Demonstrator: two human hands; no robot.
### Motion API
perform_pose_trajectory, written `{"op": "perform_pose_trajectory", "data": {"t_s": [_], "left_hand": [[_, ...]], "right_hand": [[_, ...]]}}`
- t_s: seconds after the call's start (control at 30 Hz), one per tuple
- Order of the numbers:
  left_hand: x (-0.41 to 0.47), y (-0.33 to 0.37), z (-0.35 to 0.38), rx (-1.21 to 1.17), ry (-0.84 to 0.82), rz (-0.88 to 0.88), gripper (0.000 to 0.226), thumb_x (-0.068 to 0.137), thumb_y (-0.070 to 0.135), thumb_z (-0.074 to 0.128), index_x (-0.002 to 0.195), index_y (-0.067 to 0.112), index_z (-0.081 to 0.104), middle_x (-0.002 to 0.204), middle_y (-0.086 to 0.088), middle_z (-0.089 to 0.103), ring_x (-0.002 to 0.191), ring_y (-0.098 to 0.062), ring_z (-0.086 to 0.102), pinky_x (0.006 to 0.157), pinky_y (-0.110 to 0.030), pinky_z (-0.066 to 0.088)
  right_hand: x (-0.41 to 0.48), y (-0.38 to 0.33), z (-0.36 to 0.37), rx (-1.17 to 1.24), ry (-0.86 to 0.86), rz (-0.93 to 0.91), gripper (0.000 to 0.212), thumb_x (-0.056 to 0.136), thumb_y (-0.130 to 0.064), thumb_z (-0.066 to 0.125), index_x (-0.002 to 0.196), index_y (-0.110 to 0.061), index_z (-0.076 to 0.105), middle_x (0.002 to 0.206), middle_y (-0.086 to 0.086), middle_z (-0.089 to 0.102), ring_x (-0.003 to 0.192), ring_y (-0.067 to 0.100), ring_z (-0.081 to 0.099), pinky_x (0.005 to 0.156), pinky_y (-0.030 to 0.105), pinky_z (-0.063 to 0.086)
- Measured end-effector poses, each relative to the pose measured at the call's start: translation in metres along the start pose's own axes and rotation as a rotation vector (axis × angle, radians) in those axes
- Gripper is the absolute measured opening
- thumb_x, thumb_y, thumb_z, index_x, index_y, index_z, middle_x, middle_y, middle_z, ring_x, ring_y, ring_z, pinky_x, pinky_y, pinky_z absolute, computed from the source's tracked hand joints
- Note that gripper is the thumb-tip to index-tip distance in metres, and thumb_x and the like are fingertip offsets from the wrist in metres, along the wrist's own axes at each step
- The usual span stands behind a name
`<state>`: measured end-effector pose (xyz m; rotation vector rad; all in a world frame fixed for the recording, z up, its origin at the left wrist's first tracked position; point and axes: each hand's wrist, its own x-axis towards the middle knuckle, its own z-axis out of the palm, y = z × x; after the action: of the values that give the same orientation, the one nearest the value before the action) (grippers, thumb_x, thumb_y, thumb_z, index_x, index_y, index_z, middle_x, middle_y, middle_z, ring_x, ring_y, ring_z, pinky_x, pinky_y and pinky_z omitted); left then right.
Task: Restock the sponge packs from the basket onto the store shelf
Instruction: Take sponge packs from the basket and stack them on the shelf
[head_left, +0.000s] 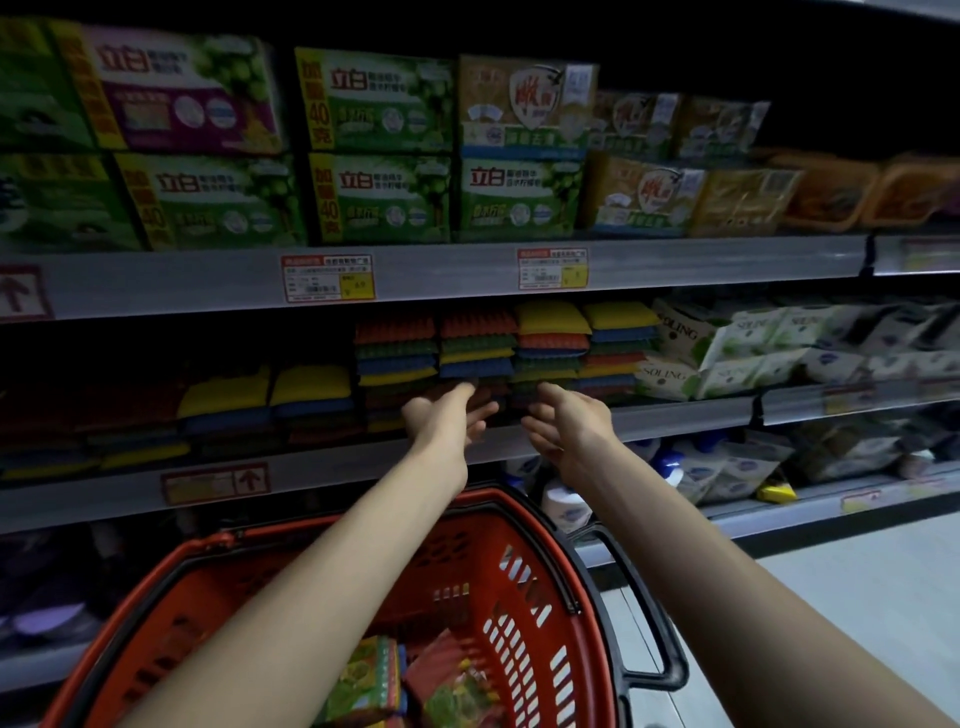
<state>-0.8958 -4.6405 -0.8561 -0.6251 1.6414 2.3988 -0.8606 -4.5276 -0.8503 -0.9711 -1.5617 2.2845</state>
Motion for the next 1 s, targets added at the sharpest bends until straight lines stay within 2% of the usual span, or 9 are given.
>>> {"op": "perform_pose_trajectory", "data": {"t_s": [0.1,0.17,0.23,0.33,0.43,0.53,0.73,0.87,1.0], "left_hand": [[0.002,-0.001,0.003,0.007,0.015,-0.002,0.033,0.097,0.008,0.066,0.124,-0.001,0.049,0.107,-0.018,0.071,0.063,-0.017,0.076,0.042,-0.023,0.053],[0.001,-0.002,0.002,0.024,0.020,0.007,0.034,0.096,0.009,0.067,0.124,-0.001,0.050,0.104,-0.016,0.071,0.066,-0.018,0.077,0.043,-0.023,0.053],[-0.003,-0.003,-0.002,0.064,0.006,0.032,0.025,0.096,0.011,0.067,0.114,0.000,0.053,0.095,-0.012,0.072,0.075,-0.022,0.078,0.051,-0.026,0.054],[-0.013,-0.004,-0.017,0.206,-0.074,0.130,0.009,0.096,0.014,0.069,0.094,0.006,0.066,0.091,-0.010,0.077,0.077,-0.020,0.077,0.064,-0.029,0.057],[-0.021,-0.002,-0.044,0.384,-0.142,0.264,0.011,0.097,0.020,0.069,0.101,0.012,0.075,0.087,-0.003,0.079,0.078,-0.015,0.077,0.070,-0.028,0.059],[-0.035,0.007,-0.077,0.556,-0.199,0.403,0.009,0.097,0.019,0.068,0.098,0.018,0.077,0.086,0.001,0.078,0.079,-0.010,0.075,0.072,-0.027,0.058],[-0.053,0.025,-0.158,0.893,-0.278,0.607,0.009,0.097,0.027,0.068,0.100,0.033,0.073,0.099,0.014,0.073,0.094,-0.005,0.069,0.085,-0.028,0.054],[-0.070,0.023,-0.215,1.027,-0.254,0.626,0.013,0.097,0.027,0.068,0.107,0.034,0.071,0.103,0.018,0.069,0.094,0.003,0.064,0.083,-0.023,0.053],[-0.079,0.014,-0.251,1.175,-0.242,0.709,0.020,0.094,0.028,0.071,0.113,0.032,0.069,0.109,0.016,0.065,0.102,-0.003,0.061,0.087,-0.023,0.046]], "right_hand": [[0.001,0.002,-0.004,-0.003,-0.051,0.008,0.006,0.103,-0.012,0.059,0.099,-0.007,0.058,0.046,-0.001,0.051,0.035,0.010,0.044,0.035,0.020,0.029],[0.001,0.004,-0.005,0.009,-0.077,0.016,0.003,0.103,-0.009,0.058,0.101,-0.007,0.057,0.036,-0.006,0.040,0.026,0.006,0.031,0.031,0.017,0.021],[-0.003,0.004,-0.007,-0.022,-0.104,0.016,0.003,0.102,-0.007,0.059,0.103,-0.004,0.059,0.037,-0.006,0.038,0.027,0.007,0.029,0.034,0.017,0.019],[-0.013,0.005,-0.007,-0.133,-0.151,-0.010,0.008,0.100,-0.008,0.064,0.105,-0.003,0.061,0.049,-0.001,0.044,0.038,0.011,0.035,0.041,0.022,0.023],[-0.026,0.007,-0.007,-0.198,-0.210,-0.046,0.008,0.099,-0.009,0.066,0.104,-0.004,0.063,0.059,0.002,0.047,0.044,0.012,0.040,0.043,0.022,0.027],[-0.044,0.011,-0.006,-0.336,-0.251,-0.117,0.014,0.096,-0.016,0.071,0.104,-0.004,0.067,0.069,0.003,0.058,0.052,0.011,0.054,0.047,0.021,0.040],[-0.083,0.028,-0.002,-0.778,-0.401,-0.372,0.032,0.089,-0.039,0.077,0.113,-0.018,0.071,0.105,0.001,0.074,0.094,0.013,0.071,0.085,0.032,0.058],[-0.103,0.051,-0.006,-1.035,-0.472,-0.469,0.050,0.086,-0.047,0.077,0.128,-0.022,0.066,0.124,0.001,0.070,0.112,0.016,0.066,0.096,0.041,0.056],[-0.113,0.078,-0.015,-1.277,-0.485,-0.600,0.060,0.087,-0.049,0.075,0.138,-0.022,0.061,0.135,0.000,0.061,0.121,0.018,0.060,0.101,0.029,0.048]]}}
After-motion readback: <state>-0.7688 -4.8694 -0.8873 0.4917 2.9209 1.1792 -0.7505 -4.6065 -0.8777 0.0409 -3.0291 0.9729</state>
